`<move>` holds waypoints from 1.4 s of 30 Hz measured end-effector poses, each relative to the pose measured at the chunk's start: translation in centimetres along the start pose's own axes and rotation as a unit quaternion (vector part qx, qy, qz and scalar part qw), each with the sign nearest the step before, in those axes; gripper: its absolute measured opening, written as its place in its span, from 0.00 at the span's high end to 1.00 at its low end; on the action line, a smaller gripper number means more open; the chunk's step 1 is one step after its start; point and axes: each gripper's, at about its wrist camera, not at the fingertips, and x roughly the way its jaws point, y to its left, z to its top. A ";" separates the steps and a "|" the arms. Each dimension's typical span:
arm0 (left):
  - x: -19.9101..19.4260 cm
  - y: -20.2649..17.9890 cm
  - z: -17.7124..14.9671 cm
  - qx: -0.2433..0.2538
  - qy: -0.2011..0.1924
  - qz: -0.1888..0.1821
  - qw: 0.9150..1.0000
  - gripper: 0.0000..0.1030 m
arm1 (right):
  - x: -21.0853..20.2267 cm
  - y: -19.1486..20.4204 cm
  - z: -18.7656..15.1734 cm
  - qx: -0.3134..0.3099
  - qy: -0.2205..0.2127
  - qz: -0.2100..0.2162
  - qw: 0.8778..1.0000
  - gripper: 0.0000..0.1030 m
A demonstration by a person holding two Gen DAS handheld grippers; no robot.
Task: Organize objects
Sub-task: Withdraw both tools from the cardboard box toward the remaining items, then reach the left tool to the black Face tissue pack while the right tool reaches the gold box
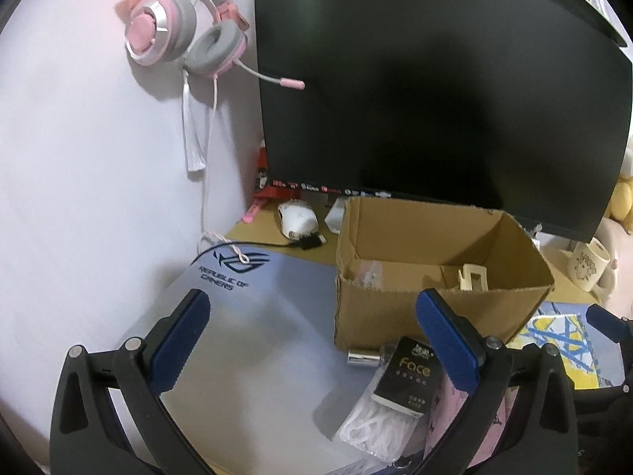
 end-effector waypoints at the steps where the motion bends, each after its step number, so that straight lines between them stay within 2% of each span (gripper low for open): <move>1: 0.2 -0.1 -0.2 0.000 0.003 -0.005 1.000 0.00 | 0.1 0.0 -0.1 0.001 0.002 0.000 1.000 0.00; 9: 1.9 -0.6 -1.0 -0.009 0.043 -0.042 0.998 0.00 | 1.2 -0.6 -0.5 0.016 0.023 -0.001 1.000 0.00; 17: 3.3 -1.3 -1.6 0.001 0.074 -0.052 0.996 0.00 | 2.1 -0.9 -0.8 0.023 0.043 -0.006 0.999 0.00; 23: 4.4 -2.6 -2.1 0.027 0.093 -0.038 0.995 0.00 | 2.7 -1.0 -1.2 0.023 0.057 -0.011 0.998 0.00; 28: 4.6 -2.8 -2.3 0.028 0.101 -0.037 0.994 0.00 | 3.0 -1.2 -1.4 0.025 0.065 -0.011 0.998 0.00; 42: 6.2 -3.9 -3.0 0.024 0.137 -0.064 0.988 0.00 | 4.0 -1.4 -2.0 0.026 0.088 -0.016 0.996 0.00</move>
